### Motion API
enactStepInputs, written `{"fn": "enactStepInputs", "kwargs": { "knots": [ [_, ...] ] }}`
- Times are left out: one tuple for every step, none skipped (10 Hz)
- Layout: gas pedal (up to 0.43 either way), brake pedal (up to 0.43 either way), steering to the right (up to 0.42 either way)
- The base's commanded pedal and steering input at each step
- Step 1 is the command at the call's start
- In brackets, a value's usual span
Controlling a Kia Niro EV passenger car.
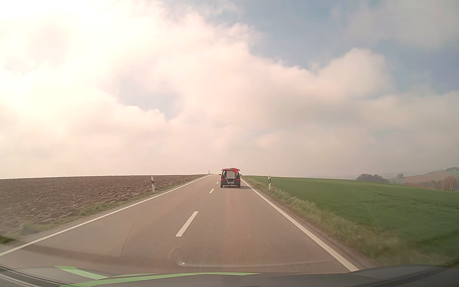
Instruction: Follow the waypoints while adhering to traffic rules and regulations
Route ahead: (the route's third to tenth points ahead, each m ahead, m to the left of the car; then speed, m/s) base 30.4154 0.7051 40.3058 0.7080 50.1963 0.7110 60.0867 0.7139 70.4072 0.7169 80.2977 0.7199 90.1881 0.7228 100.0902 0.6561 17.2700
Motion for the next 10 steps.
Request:
{"fn": "enactStepInputs", "kwargs": {
  "knots": [
    [0.248,0.0,-0.001],
    [0.248,0.0,-0.001],
    [0.24,0.0,-0.001],
    [0.228,0.0,-0.001],
    [0.22,0.0,-0.001],
    [0.209,0.0,-0.001],
    [0.209,0.0,-0.001],
    [0.209,0.0,-0.001],
    [0.209,0.0,-0.001],
    [0.209,0.0,-0.001]
  ]
}}
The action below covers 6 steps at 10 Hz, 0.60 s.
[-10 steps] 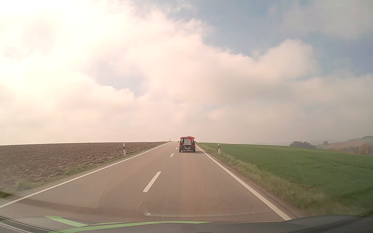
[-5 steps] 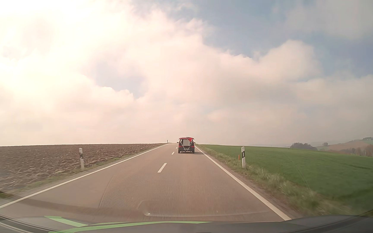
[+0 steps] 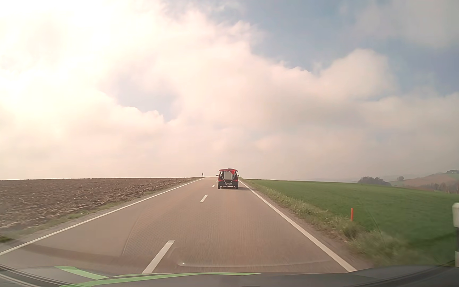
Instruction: Follow the waypoints while adhering to traffic rules and regulations
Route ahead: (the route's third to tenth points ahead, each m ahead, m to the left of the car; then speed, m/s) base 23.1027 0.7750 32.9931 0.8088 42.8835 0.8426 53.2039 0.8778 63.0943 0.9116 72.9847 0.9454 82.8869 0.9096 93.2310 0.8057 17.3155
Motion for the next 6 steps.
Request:
{"fn": "enactStepInputs", "kwargs": {
  "knots": [
    [0.209,0.0,-0.001],
    [0.209,0.0,-0.001],
    [0.209,0.0,-0.001],
    [0.197,0.0,-0.001],
    [0.189,0.0,-0.001],
    [0.177,0.0,-0.001]
  ]
}}
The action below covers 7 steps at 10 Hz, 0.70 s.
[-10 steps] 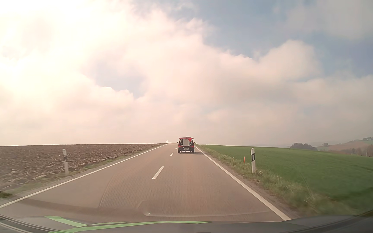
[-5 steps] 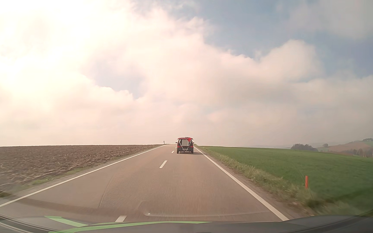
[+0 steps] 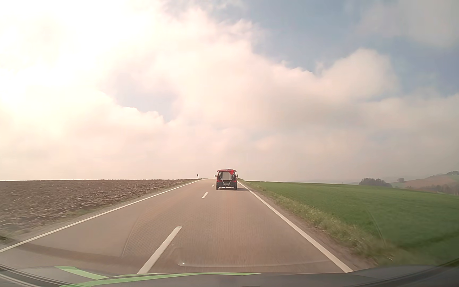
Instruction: Follow the waypoints while adhering to traffic rules and regulations
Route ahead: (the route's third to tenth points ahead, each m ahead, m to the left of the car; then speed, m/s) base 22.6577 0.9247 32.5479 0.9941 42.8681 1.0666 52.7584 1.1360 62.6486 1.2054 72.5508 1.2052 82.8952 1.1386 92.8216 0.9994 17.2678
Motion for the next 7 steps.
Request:
{"fn": "enactStepInputs", "kwargs": {
  "knots": [
    [0.157,0.0,-0.001],
    [0.15,0.0,-0.001],
    [0.138,0.0,-0.002],
    [0.11,0.0,-0.002],
    [0.098,0.0,-0.002],
    [0.098,0.0,-0.002],
    [0.087,0.0,-0.002]
  ]
}}
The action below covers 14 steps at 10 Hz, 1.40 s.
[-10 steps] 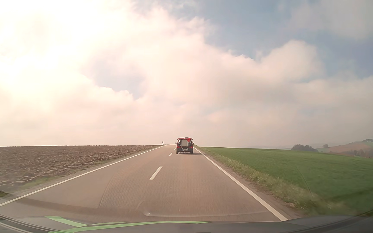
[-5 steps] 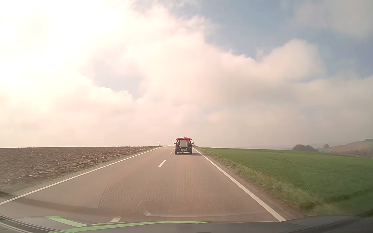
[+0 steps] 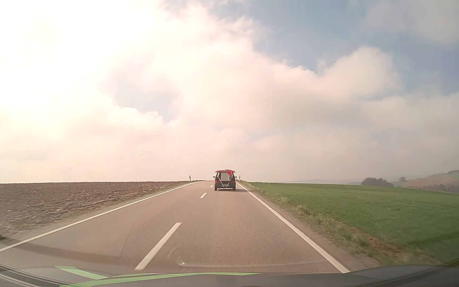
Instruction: Follow the waypoints while adhering to traffic rules and regulations
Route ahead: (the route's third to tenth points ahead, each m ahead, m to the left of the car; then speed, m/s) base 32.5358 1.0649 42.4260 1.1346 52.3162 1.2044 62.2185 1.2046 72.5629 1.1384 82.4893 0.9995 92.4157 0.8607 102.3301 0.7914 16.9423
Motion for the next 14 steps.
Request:
{"fn": "enactStepInputs", "kwargs": {
  "knots": [
    [0.079,0.0,-0.002],
    [0.079,0.0,-0.003],
    [0.079,0.0,-0.004],
    [0.079,0.0,-0.005],
    [0.079,0.0,-0.005],
    [0.079,0.0,-0.005],
    [0.079,0.0,-0.005],
    [0.079,0.0,-0.005],
    [0.087,0.0,-0.005],
    [0.098,0.0,-0.005],
    [0.118,0.0,-0.005],
    [0.157,0.0,-0.005],
    [0.169,0.0,-0.005],
    [0.197,0.0,-0.004]
  ]
}}
